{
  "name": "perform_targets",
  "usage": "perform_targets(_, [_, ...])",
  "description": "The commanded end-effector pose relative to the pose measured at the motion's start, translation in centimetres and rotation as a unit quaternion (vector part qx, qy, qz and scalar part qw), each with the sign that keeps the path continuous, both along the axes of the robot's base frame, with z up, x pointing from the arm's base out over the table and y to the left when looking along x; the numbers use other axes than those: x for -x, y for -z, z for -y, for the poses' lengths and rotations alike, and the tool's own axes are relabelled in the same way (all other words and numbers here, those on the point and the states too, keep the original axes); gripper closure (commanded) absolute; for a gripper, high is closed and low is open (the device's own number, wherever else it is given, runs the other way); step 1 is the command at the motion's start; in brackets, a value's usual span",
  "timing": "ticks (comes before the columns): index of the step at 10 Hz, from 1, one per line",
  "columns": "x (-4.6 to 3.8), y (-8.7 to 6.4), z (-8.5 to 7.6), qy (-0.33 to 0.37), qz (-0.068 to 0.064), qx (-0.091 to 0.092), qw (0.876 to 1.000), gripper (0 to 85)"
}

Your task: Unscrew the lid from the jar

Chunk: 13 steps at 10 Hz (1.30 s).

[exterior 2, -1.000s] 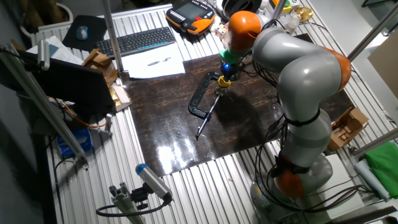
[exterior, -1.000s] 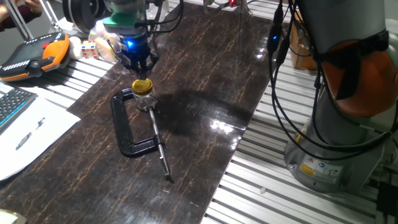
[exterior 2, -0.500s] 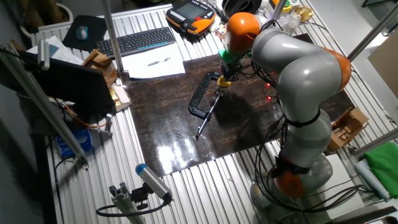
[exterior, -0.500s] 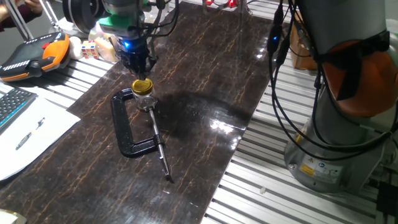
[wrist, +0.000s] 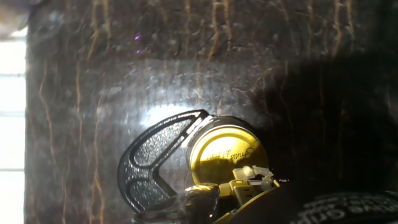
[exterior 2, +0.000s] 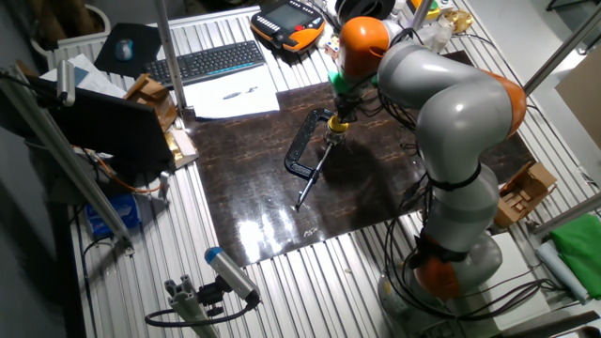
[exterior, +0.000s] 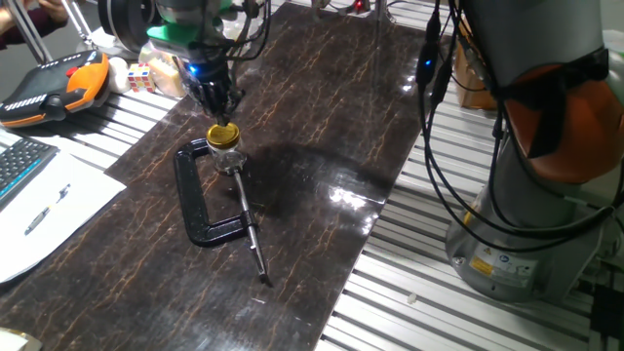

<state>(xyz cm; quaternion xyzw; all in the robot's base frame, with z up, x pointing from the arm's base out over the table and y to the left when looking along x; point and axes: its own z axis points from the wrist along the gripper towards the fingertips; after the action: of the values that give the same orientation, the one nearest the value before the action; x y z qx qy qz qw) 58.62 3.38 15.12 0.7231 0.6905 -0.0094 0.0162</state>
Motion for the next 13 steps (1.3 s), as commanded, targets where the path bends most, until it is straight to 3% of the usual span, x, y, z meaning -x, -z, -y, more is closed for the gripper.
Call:
perform_targets(1, [0.00, 0.00, -0.01, 0.384, -0.001, -0.003, 0.923, 68.3])
perform_targets(6, [-0.02, 0.09, -0.03, 0.421, -0.012, -0.002, 0.907, 24.7])
perform_targets(9, [-0.03, 0.12, -0.03, 0.438, -0.011, -0.003, 0.899, 0.0])
perform_targets(13, [-0.01, 0.31, 0.00, 0.469, -0.001, -0.009, 0.883, 0.0])
